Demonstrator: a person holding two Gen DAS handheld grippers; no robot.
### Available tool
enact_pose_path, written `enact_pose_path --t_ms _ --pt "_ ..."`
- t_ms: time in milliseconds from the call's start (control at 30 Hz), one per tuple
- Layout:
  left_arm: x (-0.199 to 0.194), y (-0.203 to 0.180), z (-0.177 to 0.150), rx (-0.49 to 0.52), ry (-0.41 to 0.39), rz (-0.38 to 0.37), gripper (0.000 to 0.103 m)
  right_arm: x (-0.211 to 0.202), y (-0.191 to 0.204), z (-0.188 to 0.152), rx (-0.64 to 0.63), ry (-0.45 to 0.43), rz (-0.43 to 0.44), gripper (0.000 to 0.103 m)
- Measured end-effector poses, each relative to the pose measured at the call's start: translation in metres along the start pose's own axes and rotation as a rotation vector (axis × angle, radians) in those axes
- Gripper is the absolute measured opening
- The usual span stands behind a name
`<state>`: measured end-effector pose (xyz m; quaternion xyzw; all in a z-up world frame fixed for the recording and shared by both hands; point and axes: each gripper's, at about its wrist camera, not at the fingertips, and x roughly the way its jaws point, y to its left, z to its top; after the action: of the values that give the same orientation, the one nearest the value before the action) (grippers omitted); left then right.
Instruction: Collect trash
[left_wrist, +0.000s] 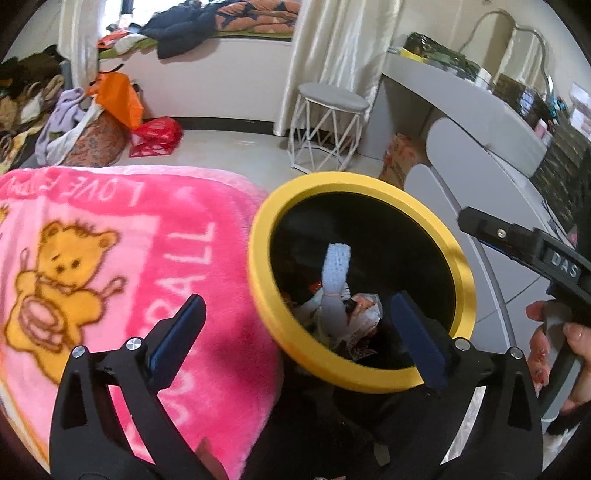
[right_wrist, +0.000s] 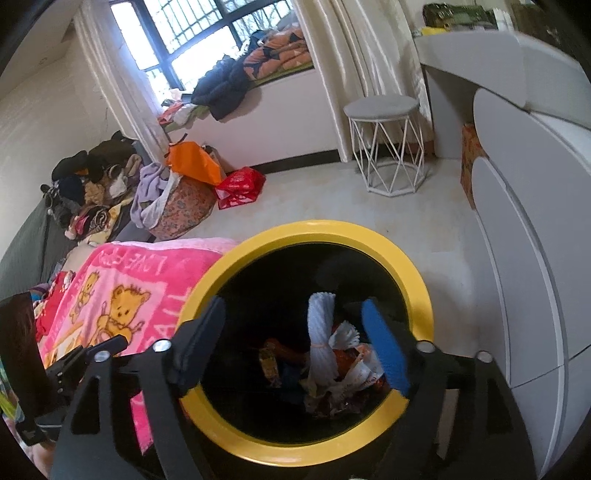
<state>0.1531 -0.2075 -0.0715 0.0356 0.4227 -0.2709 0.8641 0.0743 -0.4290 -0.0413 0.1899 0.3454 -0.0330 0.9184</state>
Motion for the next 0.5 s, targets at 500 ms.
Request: enact_pose_path --t_ms 500 --pt "-0.074 0.056 -0.023 -0.165 -0.123 0.176 0.092 -0.025 0.063 -0.017 -0.082 -0.082 0.08 0.097"
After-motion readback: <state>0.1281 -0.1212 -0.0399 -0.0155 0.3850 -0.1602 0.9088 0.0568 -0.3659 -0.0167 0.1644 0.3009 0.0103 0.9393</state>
